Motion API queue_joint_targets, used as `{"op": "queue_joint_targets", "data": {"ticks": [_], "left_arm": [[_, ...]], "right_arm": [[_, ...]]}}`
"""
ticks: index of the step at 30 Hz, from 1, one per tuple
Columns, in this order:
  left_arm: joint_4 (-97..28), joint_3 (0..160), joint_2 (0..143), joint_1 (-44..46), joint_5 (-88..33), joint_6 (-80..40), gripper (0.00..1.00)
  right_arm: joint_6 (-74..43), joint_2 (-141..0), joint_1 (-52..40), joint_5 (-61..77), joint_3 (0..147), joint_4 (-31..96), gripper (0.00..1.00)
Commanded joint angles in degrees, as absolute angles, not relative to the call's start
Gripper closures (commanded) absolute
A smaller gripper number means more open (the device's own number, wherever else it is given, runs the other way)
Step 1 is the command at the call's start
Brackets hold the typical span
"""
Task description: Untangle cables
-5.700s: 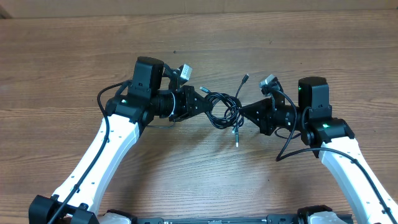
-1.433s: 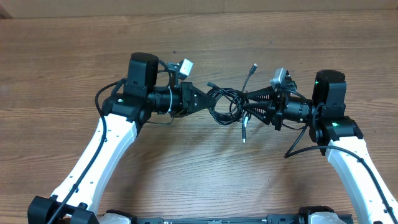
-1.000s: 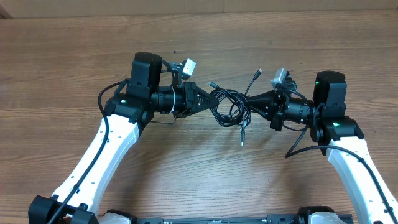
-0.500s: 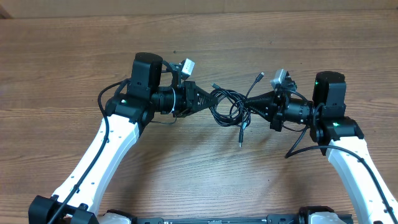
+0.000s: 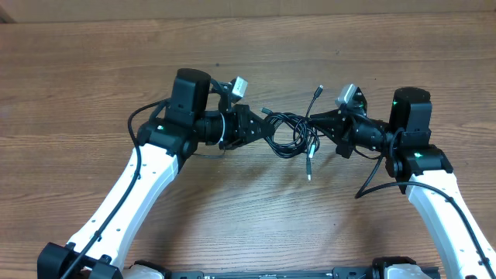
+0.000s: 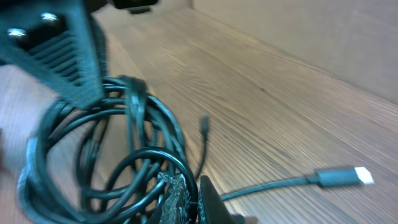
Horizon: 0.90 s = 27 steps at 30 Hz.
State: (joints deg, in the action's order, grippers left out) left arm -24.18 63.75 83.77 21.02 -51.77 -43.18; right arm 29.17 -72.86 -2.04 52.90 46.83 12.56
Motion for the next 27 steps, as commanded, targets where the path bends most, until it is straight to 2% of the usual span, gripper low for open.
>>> {"op": "queue_joint_targets", "data": {"ticks": [1,8,21,24,25,26,27], "left_arm": [[-24.14,64.66,82.21,22.57,-52.97,-43.33,0.96],[-24.12,64.66,82.21,24.91,-53.58,-43.77,0.96],[-23.29,64.66,82.21,26.92,-51.37,-44.75,0.96],[-23.44,64.66,82.21,26.63,-49.71,-43.22,0.96],[-23.77,64.66,82.21,26.24,-49.78,-42.76,0.96],[-24.21,64.66,82.21,25.69,-49.89,-42.50,0.96],[-24.64,64.66,82.21,24.95,-50.54,-42.30,0.96]], "right_arm": [[30.52,-72.03,-2.28,45.67,47.62,12.05,0.96],[30.52,-72.03,-2.28,38.94,47.59,11.88,0.96],[29.76,-72.14,-2.28,36.07,47.59,12.21,0.96],[21.19,-72.14,-1.37,36.10,47.59,8.88,0.96],[17.76,-72.12,-0.69,36.21,47.59,7.51,0.93],[15.88,-72.12,-0.21,36.84,47.59,6.72,0.86],[14.24,-72.12,0.58,38.92,47.62,5.93,0.71]]}}
